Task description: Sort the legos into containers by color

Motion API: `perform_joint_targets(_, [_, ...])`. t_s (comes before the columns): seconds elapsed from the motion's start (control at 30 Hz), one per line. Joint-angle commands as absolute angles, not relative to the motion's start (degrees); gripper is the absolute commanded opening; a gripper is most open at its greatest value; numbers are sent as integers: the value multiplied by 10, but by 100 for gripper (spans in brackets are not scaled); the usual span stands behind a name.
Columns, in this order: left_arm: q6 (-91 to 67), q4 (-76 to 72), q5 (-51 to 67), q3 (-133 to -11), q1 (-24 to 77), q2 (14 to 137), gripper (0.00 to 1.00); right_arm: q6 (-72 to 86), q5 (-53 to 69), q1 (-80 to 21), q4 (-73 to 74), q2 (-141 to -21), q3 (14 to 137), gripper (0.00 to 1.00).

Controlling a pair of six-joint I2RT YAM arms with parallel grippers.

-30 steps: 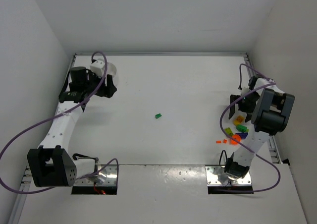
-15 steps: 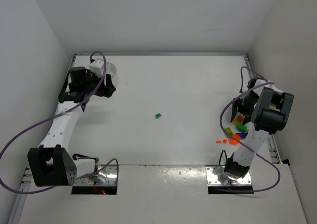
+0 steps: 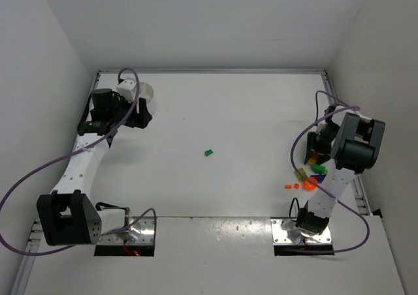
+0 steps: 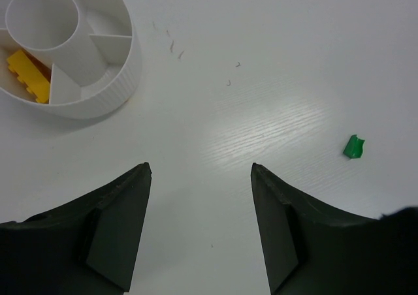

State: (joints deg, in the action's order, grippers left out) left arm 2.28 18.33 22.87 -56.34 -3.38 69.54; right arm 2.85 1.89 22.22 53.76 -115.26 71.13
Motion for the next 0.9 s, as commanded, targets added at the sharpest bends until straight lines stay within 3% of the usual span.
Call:
perform_joint_targets(0.0, [17,163,237,-562,-40,700,68,-9,48,212,512,-1157,724,47])
perform_joint_targets(0.2, [17,163,249,-562,-40,700,68,-119,54,173,495,-1156,719,56])
perform_joint_targets(0.53, [27,157,297,-556,-40,694,68,-294,48,99,448,-1145,738,59])
perform_joint_targets(0.73, [27,146,296,-546,-40,676,68,-288,86,85,395,-1113,744,70])
perform_joint_targets(0.87, [27,134,291,-534,-40,653,68,-266,105,90,340,-1055,677,70])
